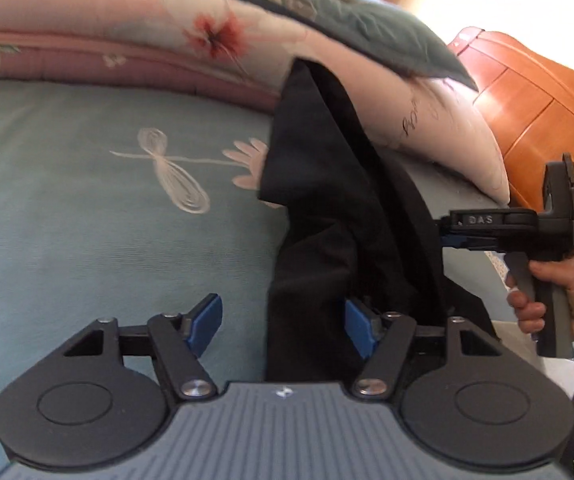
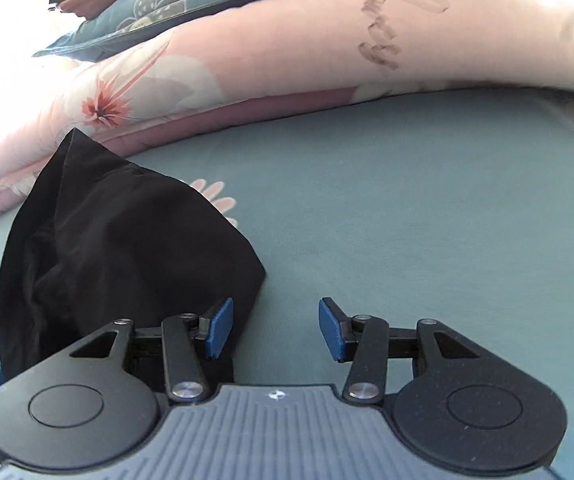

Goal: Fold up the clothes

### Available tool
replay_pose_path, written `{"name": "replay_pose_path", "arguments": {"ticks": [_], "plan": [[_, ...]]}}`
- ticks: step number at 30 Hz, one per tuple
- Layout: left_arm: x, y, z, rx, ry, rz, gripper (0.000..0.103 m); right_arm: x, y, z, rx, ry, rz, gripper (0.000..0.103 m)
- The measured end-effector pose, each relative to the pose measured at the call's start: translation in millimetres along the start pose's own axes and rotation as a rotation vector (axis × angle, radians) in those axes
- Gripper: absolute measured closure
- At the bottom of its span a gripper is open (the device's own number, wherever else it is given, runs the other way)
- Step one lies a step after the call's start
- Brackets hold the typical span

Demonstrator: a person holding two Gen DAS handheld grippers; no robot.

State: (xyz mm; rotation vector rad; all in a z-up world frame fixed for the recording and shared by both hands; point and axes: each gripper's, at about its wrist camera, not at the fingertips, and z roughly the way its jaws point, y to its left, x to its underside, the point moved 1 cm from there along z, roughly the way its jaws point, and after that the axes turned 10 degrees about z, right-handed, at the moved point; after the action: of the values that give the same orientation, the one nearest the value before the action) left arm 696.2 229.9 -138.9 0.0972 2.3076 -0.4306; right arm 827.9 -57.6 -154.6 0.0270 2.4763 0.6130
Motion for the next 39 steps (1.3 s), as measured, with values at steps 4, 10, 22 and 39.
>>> {"name": "replay_pose_path", "arguments": {"ticks": [4, 10, 22, 39], "plan": [[-9, -10, 29, 0.034, -0.014, -0.054, 0.046, 1, 11, 19, -0.082, 0.022, -0.028, 0.079], [-21, -21, 13, -0.240, 0.012, -0.029, 0.078, -15, 27, -13, -0.016, -0.085, -0.079, 0.100], [-10, -12, -59, -0.334, -0.205, -0.161, 0.049, 9, 91, -54, -0.086, -0.098, -0.335, 0.076], [72, -50, -126, -0.228, 0.016, -0.114, 0.048, -4, 111, 18, 0.036, 0.073, -0.354, 0.069]]}}
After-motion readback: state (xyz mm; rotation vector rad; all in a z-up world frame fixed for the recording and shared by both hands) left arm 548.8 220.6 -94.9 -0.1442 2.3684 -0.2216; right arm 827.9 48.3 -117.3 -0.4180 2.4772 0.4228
